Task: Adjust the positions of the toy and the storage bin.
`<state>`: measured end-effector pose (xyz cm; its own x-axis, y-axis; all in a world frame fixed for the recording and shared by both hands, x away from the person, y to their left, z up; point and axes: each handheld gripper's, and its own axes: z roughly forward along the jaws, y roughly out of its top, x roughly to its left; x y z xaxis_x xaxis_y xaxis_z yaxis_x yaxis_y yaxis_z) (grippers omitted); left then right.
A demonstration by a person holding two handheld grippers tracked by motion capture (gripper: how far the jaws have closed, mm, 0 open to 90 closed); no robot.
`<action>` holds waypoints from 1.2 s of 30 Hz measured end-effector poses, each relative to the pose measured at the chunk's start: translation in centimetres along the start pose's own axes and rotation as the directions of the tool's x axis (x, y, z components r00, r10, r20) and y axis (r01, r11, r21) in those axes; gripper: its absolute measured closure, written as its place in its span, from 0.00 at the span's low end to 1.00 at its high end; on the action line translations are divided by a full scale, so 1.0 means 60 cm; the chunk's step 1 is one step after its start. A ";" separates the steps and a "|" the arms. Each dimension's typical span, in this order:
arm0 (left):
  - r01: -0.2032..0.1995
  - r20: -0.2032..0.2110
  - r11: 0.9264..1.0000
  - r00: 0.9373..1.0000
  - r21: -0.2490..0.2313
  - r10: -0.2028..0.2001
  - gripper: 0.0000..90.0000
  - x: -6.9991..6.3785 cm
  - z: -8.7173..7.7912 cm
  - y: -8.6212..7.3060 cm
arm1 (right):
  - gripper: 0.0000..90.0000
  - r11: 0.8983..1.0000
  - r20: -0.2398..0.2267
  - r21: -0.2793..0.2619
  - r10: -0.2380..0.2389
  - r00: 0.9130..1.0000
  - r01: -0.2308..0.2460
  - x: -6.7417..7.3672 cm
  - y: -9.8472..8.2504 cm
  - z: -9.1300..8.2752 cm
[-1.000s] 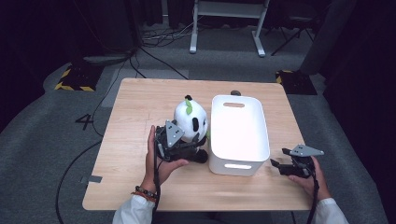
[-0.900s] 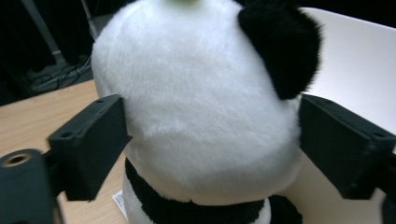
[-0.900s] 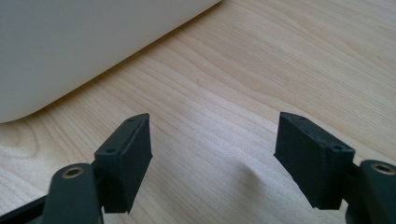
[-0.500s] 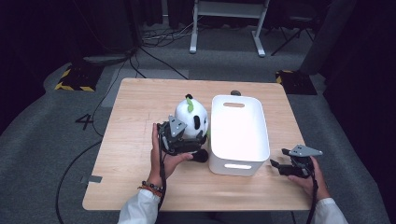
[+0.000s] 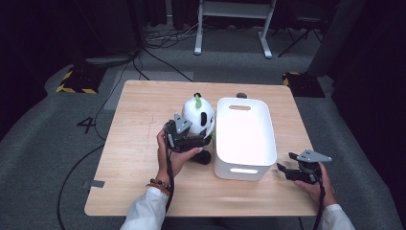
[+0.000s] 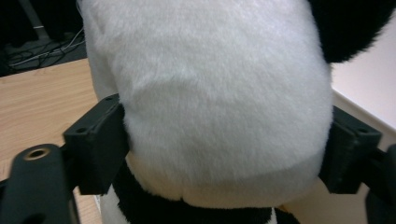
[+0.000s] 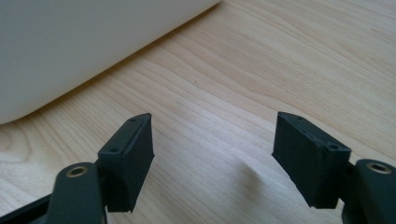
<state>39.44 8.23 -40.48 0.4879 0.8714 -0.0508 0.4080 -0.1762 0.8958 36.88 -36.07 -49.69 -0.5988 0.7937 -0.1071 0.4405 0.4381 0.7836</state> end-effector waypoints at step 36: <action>-0.017 0.066 0.993 0.998 -0.115 0.025 0.55 0.026 -0.028 -0.039 | 0.23 0.993 -0.031 0.075 0.096 0.995 -0.094 -0.011 -0.003 0.018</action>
<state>37.96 10.77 -41.89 0.5474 0.8349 -0.0574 0.3082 -0.1374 0.9413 37.92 -36.19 -50.40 -0.5740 0.8188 -0.0125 0.5437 0.3924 0.7419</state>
